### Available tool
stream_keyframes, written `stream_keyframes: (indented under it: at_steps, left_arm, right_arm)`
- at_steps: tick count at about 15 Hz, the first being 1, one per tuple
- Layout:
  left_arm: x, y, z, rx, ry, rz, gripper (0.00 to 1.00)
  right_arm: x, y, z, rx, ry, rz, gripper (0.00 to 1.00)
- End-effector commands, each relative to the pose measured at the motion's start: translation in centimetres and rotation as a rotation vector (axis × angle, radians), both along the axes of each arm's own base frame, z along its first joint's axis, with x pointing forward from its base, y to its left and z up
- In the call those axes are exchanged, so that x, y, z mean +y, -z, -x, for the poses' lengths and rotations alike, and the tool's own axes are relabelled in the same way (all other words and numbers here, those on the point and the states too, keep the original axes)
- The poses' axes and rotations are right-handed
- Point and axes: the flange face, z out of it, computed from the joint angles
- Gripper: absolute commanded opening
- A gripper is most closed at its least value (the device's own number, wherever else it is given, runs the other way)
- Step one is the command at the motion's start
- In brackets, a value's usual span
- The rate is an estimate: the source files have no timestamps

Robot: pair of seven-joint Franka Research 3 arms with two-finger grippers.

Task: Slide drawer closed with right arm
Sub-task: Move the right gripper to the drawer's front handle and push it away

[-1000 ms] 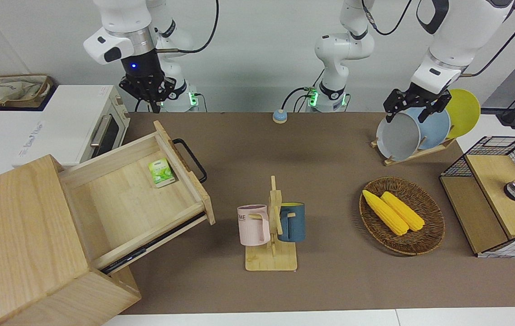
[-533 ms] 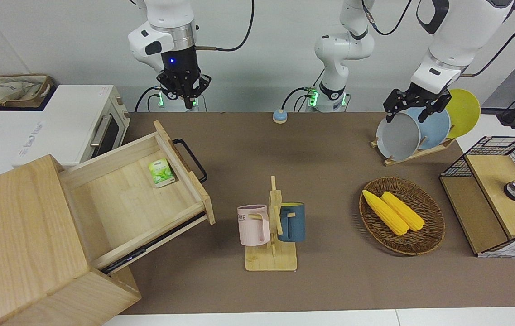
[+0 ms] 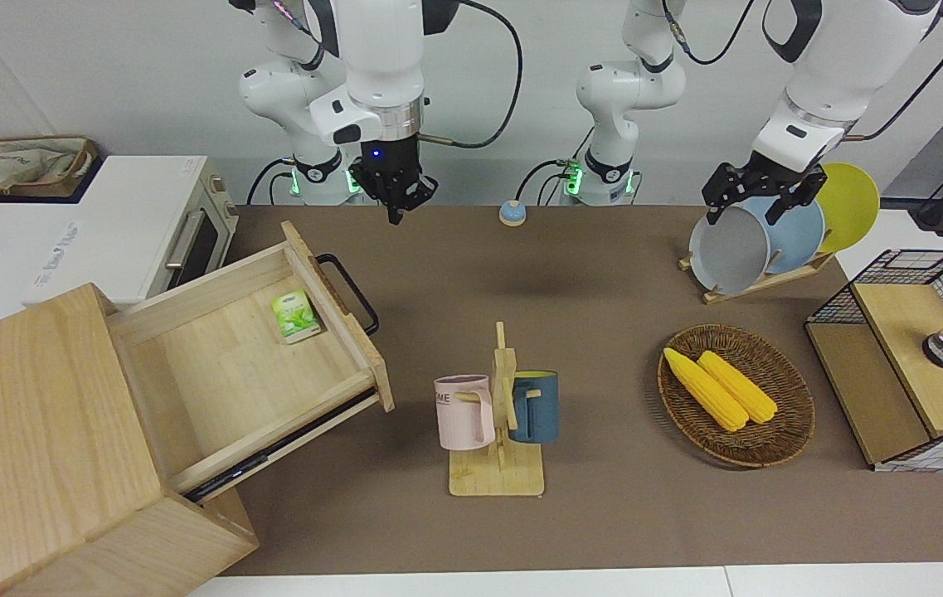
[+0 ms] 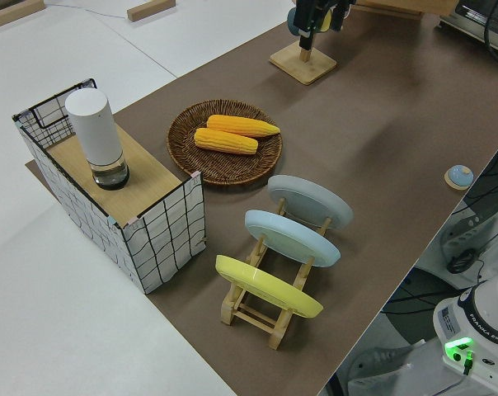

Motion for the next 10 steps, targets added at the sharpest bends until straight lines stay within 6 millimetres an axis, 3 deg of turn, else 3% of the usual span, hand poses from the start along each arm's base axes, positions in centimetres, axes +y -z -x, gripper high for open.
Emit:
stream_keyframes:
  at_steps: [1,7,10]
  left_arm:
    - [0.1,-0.3,-0.2,0.006,0.011,-0.016,0.99]
    - [0.1,-0.4,-0.2,0.005,0.011,-0.016,0.99]
    - [0.1,-0.4,-0.2,0.005,0.011,-0.016,0.99]
  right_arm:
    - [1.4,2.8,-0.2,0.025,0.176,0.0,0.0]
    - [0.5,8.4,-1.9,0.038,0.355,0.021,0.0]
    - [0.2,10.1,-2.7,0.051,0.433,0.034,0.0]
